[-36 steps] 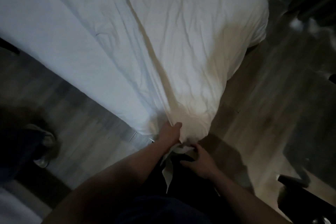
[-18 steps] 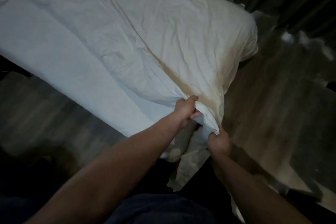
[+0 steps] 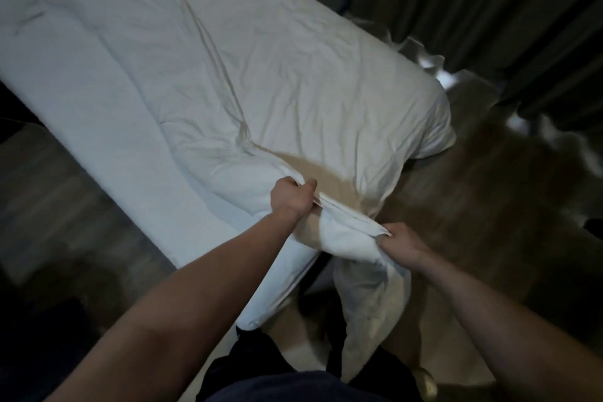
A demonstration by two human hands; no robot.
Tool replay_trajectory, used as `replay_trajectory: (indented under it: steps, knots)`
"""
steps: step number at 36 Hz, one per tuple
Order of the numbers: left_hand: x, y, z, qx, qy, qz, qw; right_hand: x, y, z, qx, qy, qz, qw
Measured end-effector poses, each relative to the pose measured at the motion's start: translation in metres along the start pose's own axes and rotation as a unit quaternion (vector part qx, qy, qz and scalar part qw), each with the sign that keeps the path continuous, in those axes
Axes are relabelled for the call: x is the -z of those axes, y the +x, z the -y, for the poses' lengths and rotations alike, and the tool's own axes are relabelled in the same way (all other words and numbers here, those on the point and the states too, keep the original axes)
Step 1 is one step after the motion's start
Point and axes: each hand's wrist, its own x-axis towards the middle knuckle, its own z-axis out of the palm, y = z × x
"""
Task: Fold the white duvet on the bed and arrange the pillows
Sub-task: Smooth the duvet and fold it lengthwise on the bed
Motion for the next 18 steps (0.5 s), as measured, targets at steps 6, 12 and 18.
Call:
replay_trajectory:
  steps: [6, 12, 18]
  knots:
    - [-0.031, -0.003, -0.045, -0.036, 0.008, -0.046, 0.998, 0.054, 0.026, -0.014, 0.020, -0.048, 0.030, 0.998]
    - [-0.049, 0.007, -0.078, -0.076, 0.022, -0.050, 0.996, 0.094, 0.055, -0.020, 0.016, -0.062, 0.031, 0.997]
    - [-0.063, 0.034, -0.112, -0.098, 0.039, -0.031, 0.994, 0.126, 0.086, -0.014, -0.008, -0.076, 0.027, 0.997]
